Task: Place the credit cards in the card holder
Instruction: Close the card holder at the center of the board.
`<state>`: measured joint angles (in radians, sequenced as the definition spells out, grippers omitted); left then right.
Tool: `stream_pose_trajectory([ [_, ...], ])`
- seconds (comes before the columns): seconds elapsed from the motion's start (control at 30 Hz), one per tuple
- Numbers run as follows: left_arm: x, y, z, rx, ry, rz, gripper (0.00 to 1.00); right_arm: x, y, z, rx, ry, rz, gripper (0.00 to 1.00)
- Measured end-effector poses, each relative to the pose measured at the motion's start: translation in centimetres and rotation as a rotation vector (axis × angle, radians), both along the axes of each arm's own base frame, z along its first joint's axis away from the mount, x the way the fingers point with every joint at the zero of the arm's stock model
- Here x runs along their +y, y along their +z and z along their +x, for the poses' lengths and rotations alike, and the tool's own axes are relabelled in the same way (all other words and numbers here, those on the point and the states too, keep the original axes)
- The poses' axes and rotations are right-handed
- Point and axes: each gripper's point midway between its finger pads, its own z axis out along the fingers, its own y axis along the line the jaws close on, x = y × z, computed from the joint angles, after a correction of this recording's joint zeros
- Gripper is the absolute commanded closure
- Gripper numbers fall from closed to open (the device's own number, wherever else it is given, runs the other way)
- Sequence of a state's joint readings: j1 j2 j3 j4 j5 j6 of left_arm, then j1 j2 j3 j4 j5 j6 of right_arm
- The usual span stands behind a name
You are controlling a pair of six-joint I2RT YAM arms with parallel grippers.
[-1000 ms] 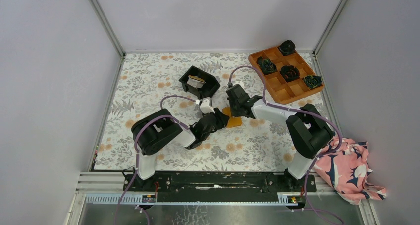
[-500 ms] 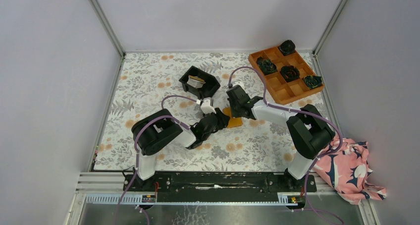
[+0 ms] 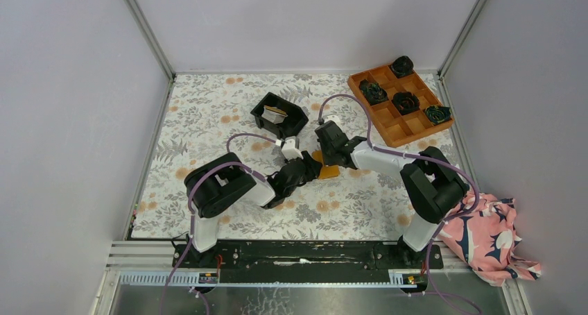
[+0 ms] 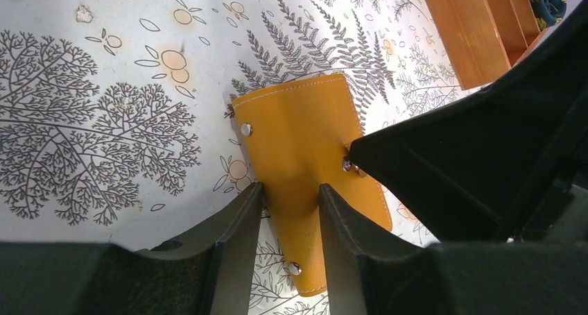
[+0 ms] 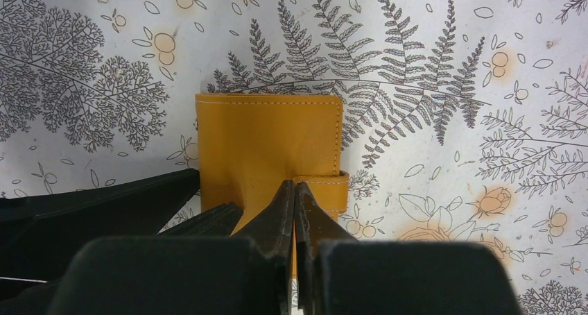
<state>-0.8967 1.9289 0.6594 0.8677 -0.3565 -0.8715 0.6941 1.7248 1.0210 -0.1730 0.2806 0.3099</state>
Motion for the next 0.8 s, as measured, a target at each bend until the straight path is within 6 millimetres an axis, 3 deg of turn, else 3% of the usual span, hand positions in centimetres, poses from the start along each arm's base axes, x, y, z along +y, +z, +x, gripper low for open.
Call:
stream_pose_trajectory([
  [0.8, -0.18, -0.08, 0.1, -0.006, 0.017, 0.015, 0.59, 0.36, -0.21, -0.23, -0.021, 0.002, -0.023, 1.0],
])
